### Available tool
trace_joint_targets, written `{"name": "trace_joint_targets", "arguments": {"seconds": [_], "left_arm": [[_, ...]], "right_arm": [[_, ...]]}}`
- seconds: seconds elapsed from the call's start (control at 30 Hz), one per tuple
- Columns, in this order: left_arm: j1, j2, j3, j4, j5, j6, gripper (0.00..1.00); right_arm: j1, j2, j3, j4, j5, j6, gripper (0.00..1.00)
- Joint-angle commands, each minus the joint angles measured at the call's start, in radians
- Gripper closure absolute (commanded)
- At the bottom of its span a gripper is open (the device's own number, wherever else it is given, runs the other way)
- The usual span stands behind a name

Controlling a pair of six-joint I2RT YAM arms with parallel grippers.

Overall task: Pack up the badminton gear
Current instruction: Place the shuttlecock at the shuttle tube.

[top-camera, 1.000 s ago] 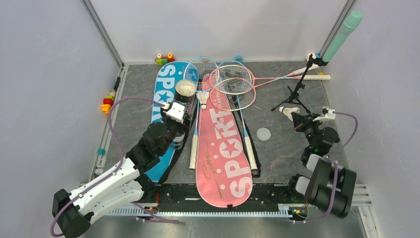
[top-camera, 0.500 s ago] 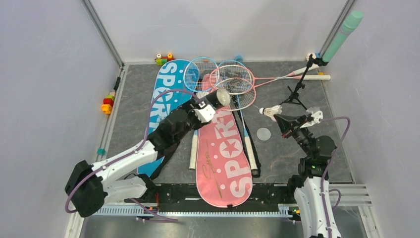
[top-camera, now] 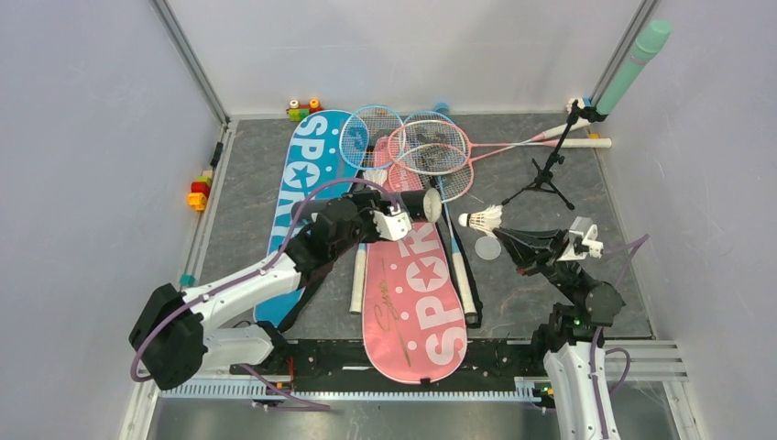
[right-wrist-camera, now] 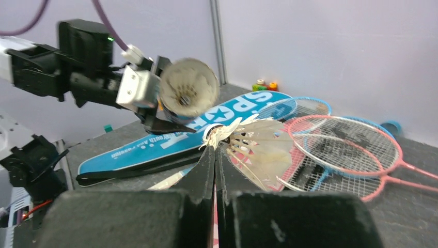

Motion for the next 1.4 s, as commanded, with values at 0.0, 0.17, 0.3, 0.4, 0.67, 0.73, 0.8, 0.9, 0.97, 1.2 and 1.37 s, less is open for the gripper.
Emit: {"name": "trace_joint_targets", "arguments": {"seconds": [0.0, 0.17, 0.3, 0.4, 0.67, 0.73, 0.8, 0.9, 0.97, 1.2, 1.37], "left_arm": [[0.001, 0.031, 0.052, 0.002, 0.032, 0.085, 0.98], [-0.013, 0.082, 0.082, -0.043, 0.013, 0.076, 0.98], [-0.026, 0.099, 0.088, -0.047, 0.046, 0.069, 0.98], [-0.042, 0.112, 0.095, -0.048, 0.050, 0.059, 0.98], [-0.104, 0.118, 0.094, -0.050, 0.070, 0.056, 0.98], [-0.120, 0.114, 0.091, -0.050, 0.071, 0.062, 0.98], [-0.137, 0.114, 0.091, -0.050, 0.066, 0.063, 0.98], [-0.153, 0.114, 0.089, -0.050, 0.067, 0.072, 0.98], [-0.153, 0.114, 0.086, -0.050, 0.054, 0.076, 0.98], [-0.152, 0.099, 0.052, -0.021, -0.039, 0.110, 0.98], [-0.139, 0.066, 0.012, 0.022, -0.065, 0.121, 0.98]], "right_arm": [[0.010, 0.000, -0.037, 0.238, -0.051, 0.143, 1.00], [0.019, 0.032, -0.068, 0.348, -0.054, 0.203, 1.00], [0.044, 0.082, -0.083, 0.422, -0.054, 0.229, 1.00], [0.084, 0.127, -0.093, 0.486, -0.052, 0.252, 1.00], [0.250, 0.222, -0.067, 0.386, 0.024, 0.111, 1.00], [0.308, 0.238, -0.052, 0.304, 0.074, 0.041, 1.00], [0.365, 0.260, -0.024, 0.213, 0.116, -0.039, 1.00], [0.444, 0.291, 0.006, 0.123, 0.188, -0.123, 1.00], [0.468, 0.297, 0.025, 0.086, 0.203, -0.154, 1.00], [0.471, 0.155, 0.074, -0.158, 0.343, -0.282, 1.00], [0.471, 0.028, 0.109, -0.323, 0.481, -0.361, 1.00]]}}
